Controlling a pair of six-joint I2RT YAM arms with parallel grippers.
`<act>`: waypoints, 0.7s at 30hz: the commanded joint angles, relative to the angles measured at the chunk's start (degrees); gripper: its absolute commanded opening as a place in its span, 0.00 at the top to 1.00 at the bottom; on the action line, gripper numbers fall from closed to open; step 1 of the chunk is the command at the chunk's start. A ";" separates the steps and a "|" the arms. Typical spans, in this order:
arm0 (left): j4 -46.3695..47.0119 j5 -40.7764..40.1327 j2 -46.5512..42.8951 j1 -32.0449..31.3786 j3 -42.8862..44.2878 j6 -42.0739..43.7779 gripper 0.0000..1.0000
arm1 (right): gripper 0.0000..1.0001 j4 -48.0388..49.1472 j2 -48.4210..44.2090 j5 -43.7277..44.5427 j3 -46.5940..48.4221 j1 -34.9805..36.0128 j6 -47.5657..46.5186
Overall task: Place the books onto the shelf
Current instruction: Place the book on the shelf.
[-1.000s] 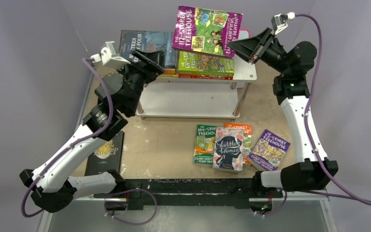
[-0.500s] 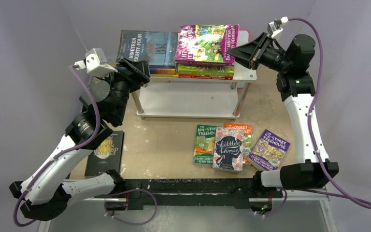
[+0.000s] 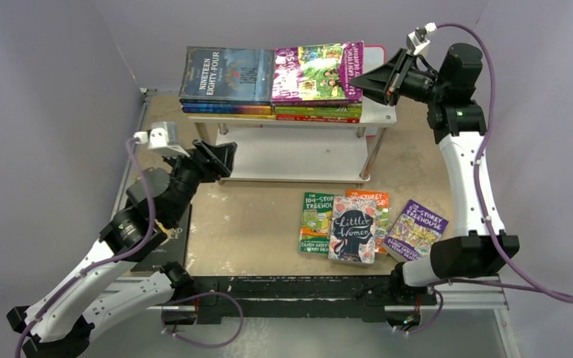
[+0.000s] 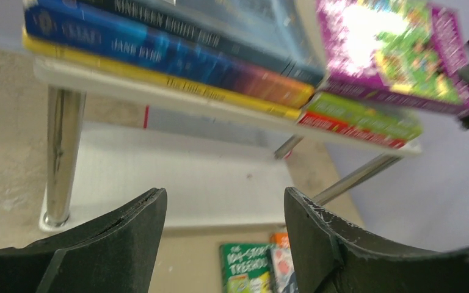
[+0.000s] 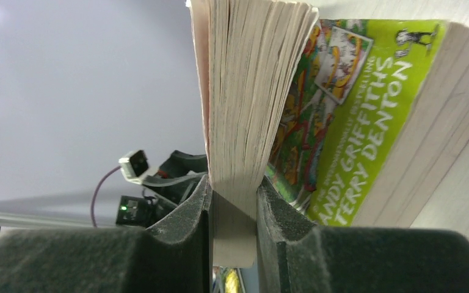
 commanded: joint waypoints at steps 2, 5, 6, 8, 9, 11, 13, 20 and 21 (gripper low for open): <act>-1.08 -0.15 -1.03 0.18 -6.14 -1.37 0.31 | 0.83 1.04 1.80 -6.36 2.81 -0.14 -2.96; -2.27 -0.54 -0.82 0.16 -6.69 -1.07 0.31 | 0.72 -1.79 1.93 -4.47 3.05 -0.17 -6.22; -2.37 -0.54 -0.64 0.15 -6.82 -0.96 0.31 | 0.70 -3.77 2.40 -3.57 4.22 -1.59 -7.67; -2.79 -1.11 -0.19 0.13 -6.80 -1.21 0.32 | 0.67 -7.76 3.58 -2.03 6.53 -2.14 -10.12; -2.90 -1.22 0.00 0.17 -6.91 -1.29 0.32 | 0.66 -8.94 4.05 -1.46 7.58 -2.27 -10.89; -3.08 -1.22 0.09 0.17 -7.19 -1.56 0.32 | 0.62 -11.87 5.08 -0.39 9.48 -2.59 -12.36; -3.10 -1.45 -0.03 0.12 -7.64 -1.80 0.32 | 0.59 -13.70 5.86 0.79 11.24 -2.77 -13.74; -3.85 -2.08 -0.36 0.12 -7.81 -2.07 0.32 | 0.76 -15.35 6.66 1.60 11.58 -2.95 -15.19; -3.86 -2.16 -0.38 0.12 -7.90 -2.09 0.32 | 0.80 -15.22 6.54 1.58 11.13 -2.95 -15.32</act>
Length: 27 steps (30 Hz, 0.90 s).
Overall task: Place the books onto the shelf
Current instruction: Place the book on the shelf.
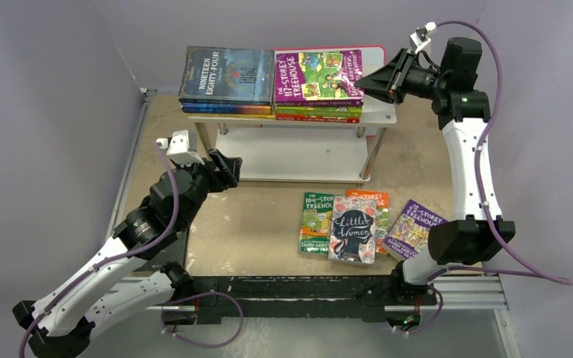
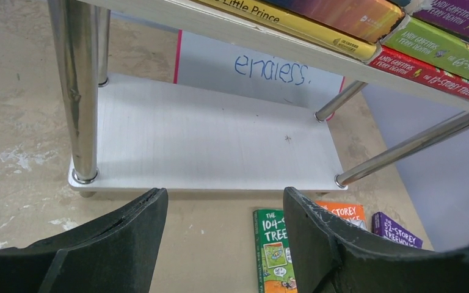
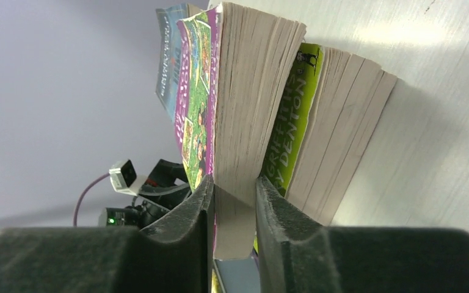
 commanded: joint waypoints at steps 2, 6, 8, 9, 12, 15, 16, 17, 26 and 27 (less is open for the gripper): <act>0.61 -1.33 -0.57 0.14 -0.63 -0.69 0.32 | 0.85 0.01 -0.87 0.50 1.46 -0.31 -2.61; 0.41 -1.41 -0.22 0.12 -0.61 -0.76 0.32 | 0.95 0.13 -1.42 0.47 0.92 -0.31 -2.58; 0.37 -1.42 -0.13 0.12 -0.63 -0.80 0.32 | 0.97 -0.26 -1.68 0.76 1.21 -0.31 -3.24; 0.32 -1.42 -0.06 0.12 -0.64 -0.80 0.32 | 0.99 -0.65 -1.84 1.00 1.22 -0.31 -3.61; 0.15 -1.62 0.06 0.18 -0.56 -0.70 0.32 | 1.00 -1.24 -2.49 1.77 0.66 -0.40 -4.94; -0.14 -2.03 0.23 0.13 -0.42 -0.72 0.32 | 0.99 -1.66 -2.85 2.28 -0.18 -0.40 -5.83; -0.19 -2.04 0.23 0.12 -0.29 -0.72 0.32 | 0.99 -1.96 -2.88 2.76 -0.15 -0.40 -6.27; -0.27 -2.03 0.23 0.12 -0.33 -0.64 0.32 | 0.97 -2.75 -2.88 3.56 0.25 -0.40 -6.87; -0.19 -2.73 0.88 0.12 -0.32 -0.72 0.32 | 0.64 -5.68 -4.85 7.89 1.56 -0.40 -9.63; -0.20 -2.67 1.02 0.12 -0.29 -0.67 0.32 | 0.58 -6.44 -4.63 9.06 2.17 -0.40 -10.21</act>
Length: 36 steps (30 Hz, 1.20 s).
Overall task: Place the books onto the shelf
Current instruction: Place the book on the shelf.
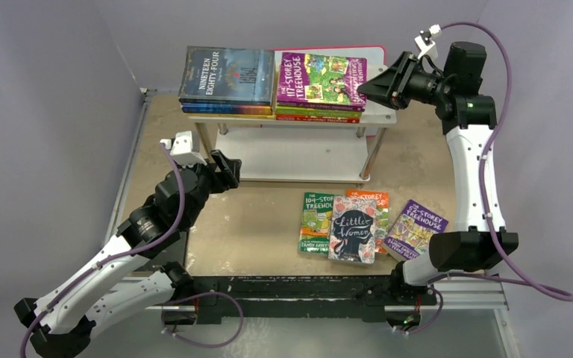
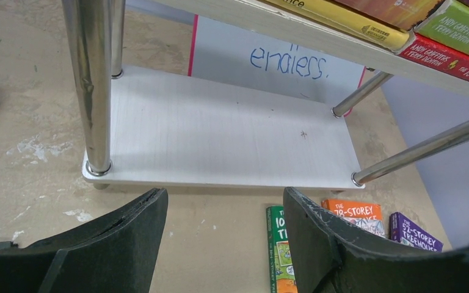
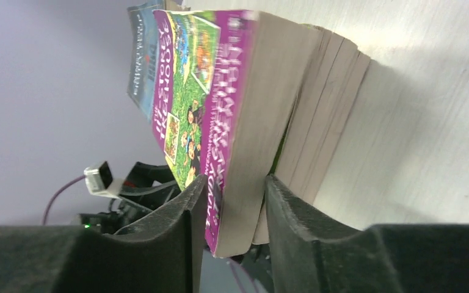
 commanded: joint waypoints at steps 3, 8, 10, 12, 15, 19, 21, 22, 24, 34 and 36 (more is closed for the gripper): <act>0.62 -0.72 0.63 0.13 0.62 -0.56 0.32 | 0.44 -1.64 -1.62 7.26 3.28 -0.43 -5.57; 0.59 -1.00 0.27 0.13 0.55 -0.56 0.32 | 0.38 -2.39 -1.08 11.21 4.01 -0.42 -8.17; 0.57 -1.02 0.25 0.18 0.52 -0.56 0.32 | 0.39 -1.48 -0.80 11.08 3.87 -0.42 -8.72; 0.66 -1.02 0.38 0.12 0.57 -0.61 0.32 | 0.42 -0.45 0.04 10.86 4.31 -0.42 -8.97; 0.64 -1.10 0.48 0.13 0.57 -0.61 0.32 | 0.48 -0.59 2.79 10.20 6.30 -0.42 -9.56; 0.38 -1.39 0.22 0.13 0.55 -0.65 0.32 | 0.63 -0.99 4.95 9.69 7.90 -0.40 -9.80; 0.34 -1.54 0.09 0.12 0.47 -0.72 0.32 | 0.71 -0.56 5.24 9.00 7.91 -0.33 -9.58; 0.30 -1.64 0.04 0.12 0.44 -0.74 0.32 | 0.73 -0.52 5.33 8.75 7.86 -0.33 -9.55; 0.38 -1.74 -0.07 0.14 0.34 -0.74 0.32 | 0.75 -0.30 5.28 8.46 7.66 -0.29 -9.40; 0.55 -1.65 0.04 0.13 0.15 -0.83 0.32 | 0.75 1.88 3.23 5.35 5.05 0.87 -7.75; 0.53 -1.65 0.02 0.12 0.19 -0.89 0.32 | 0.75 2.19 2.86 5.19 4.72 1.03 -7.41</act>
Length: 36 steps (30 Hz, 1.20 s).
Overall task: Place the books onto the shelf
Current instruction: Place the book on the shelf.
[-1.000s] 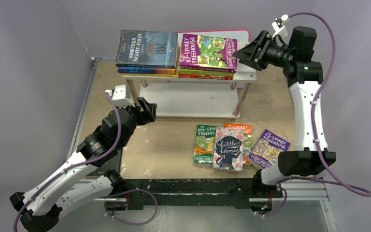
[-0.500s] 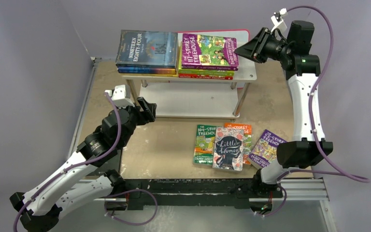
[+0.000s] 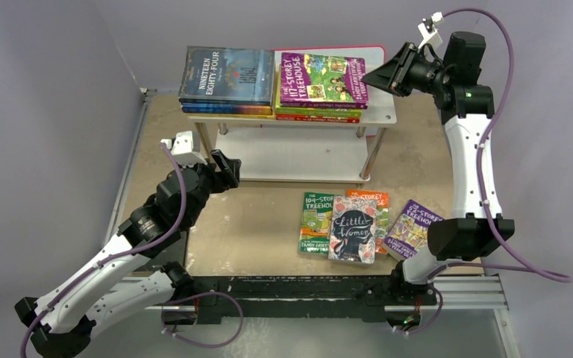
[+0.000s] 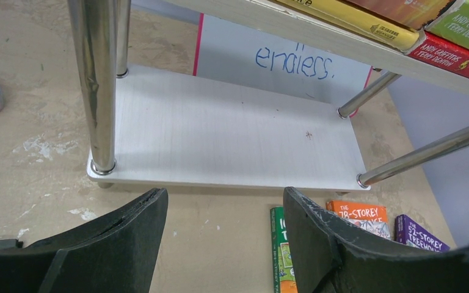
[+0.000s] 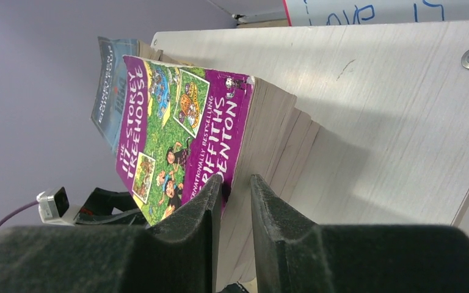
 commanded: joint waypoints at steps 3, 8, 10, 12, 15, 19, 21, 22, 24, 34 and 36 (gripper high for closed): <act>0.75 -0.76 -0.58 0.12 0.07 -0.92 0.32 | 0.75 2.24 -2.13 -1.94 -1.35 1.04 1.01; 0.83 -0.85 -0.47 0.12 0.04 -0.91 0.32 | 0.67 3.01 -3.02 -2.72 -2.32 1.31 2.31; 0.76 -0.85 -0.38 0.12 -0.01 -0.96 0.32 | 0.57 3.29 -3.76 -2.57 -2.98 1.34 2.79; 0.78 -0.85 -0.42 0.17 0.00 -0.99 0.32 | 0.54 3.35 -4.49 -2.28 -3.43 1.33 3.19; 0.99 -0.93 -0.33 0.13 -0.06 -1.05 0.32 | 0.63 3.37 -5.39 -1.95 -3.81 1.32 3.38; 1.00 -0.93 -0.30 0.12 -0.15 -1.04 0.32 | 0.66 2.59 -5.98 -0.97 -4.03 1.34 3.03; 0.99 -0.93 -0.33 0.13 -0.14 -1.08 0.32 | 0.56 1.55 -6.14 0.36 -3.91 1.33 2.18; 0.88 -0.93 -0.37 0.12 -0.14 -1.08 0.32 | 0.53 0.96 -6.21 1.38 -3.76 1.34 1.74; 0.84 -0.93 -0.52 0.12 -0.14 -1.09 0.32 | 0.51 -0.01 -6.36 2.89 -3.47 1.34 0.88; 0.89 -0.93 -0.55 0.13 -0.21 -1.01 0.32 | 0.76 -1.12 -4.60 5.03 -1.80 1.34 -0.53; 0.92 -0.93 -0.60 0.12 -0.16 -1.08 0.32 | 0.82 -0.78 -4.20 4.45 -1.77 1.34 -0.45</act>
